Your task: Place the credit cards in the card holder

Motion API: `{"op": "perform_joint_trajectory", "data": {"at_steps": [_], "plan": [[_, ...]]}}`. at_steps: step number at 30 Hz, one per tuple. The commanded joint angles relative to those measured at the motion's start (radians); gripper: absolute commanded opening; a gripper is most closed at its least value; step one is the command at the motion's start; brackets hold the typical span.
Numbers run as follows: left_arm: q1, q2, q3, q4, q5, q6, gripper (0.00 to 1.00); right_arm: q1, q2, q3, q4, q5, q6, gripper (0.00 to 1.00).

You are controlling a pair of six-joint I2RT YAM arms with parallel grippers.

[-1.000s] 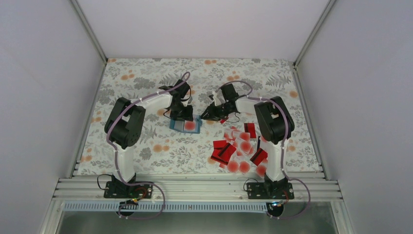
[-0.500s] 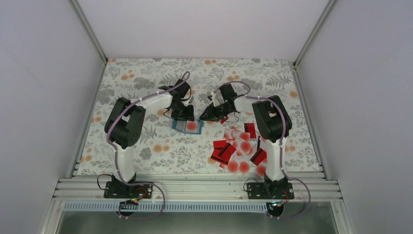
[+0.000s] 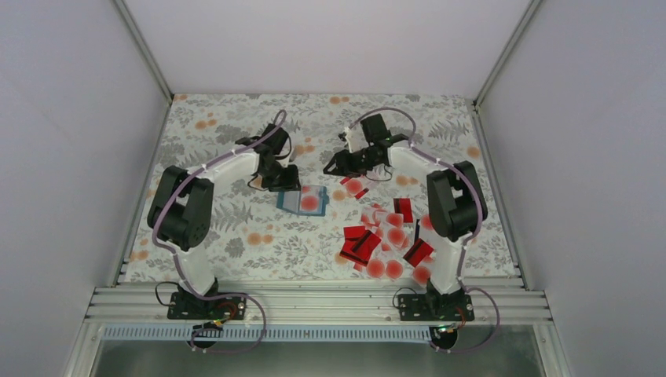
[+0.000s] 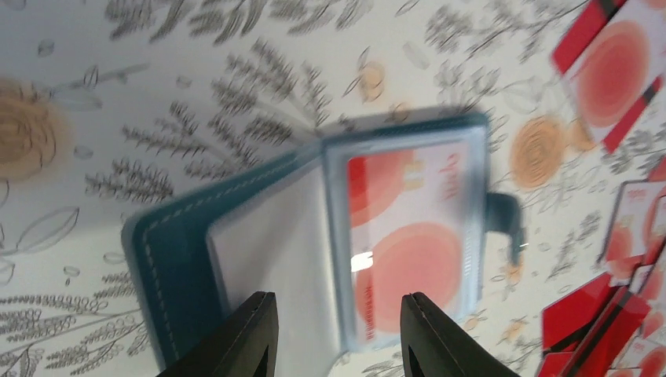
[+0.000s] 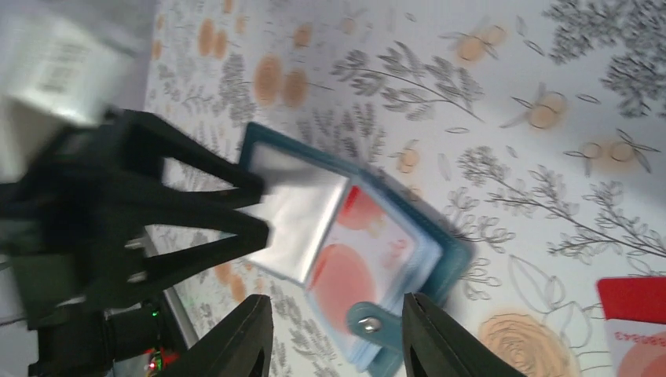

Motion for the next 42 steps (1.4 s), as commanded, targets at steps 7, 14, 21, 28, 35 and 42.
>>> {"op": "perform_joint_trajectory", "data": {"at_steps": [7, 14, 21, 28, 35, 42], "plan": [[0.041, -0.016, -0.132, 0.061, 0.000, 0.047, 0.41, 0.139, -0.111, -0.045, 0.049, -0.019, 0.127, 0.44], [0.050, -0.005, -0.161, 0.083, 0.015, 0.077, 0.36, 0.242, -0.011, 0.067, 0.024, 0.022, 0.162, 0.45], [0.050, 0.003, -0.165, 0.100, 0.032, 0.079, 0.35, 0.265, 0.064, 0.049, 0.011, 0.055, 0.188, 0.44], [0.050, -0.001, -0.166, 0.103, 0.036, 0.077, 0.34, 0.196, 0.033, -0.024, -0.032, 0.141, 0.179, 0.47], [0.050, 0.022, -0.148, 0.095, 0.054, 0.084, 0.33, 0.163, 0.018, -0.072, 0.016, 0.088, 0.183, 0.47], [0.047, 0.045, -0.110, 0.077, 0.062, 0.087, 0.30, 0.161, 0.042, -0.039, 0.018, 0.067, 0.174, 0.46]]}}
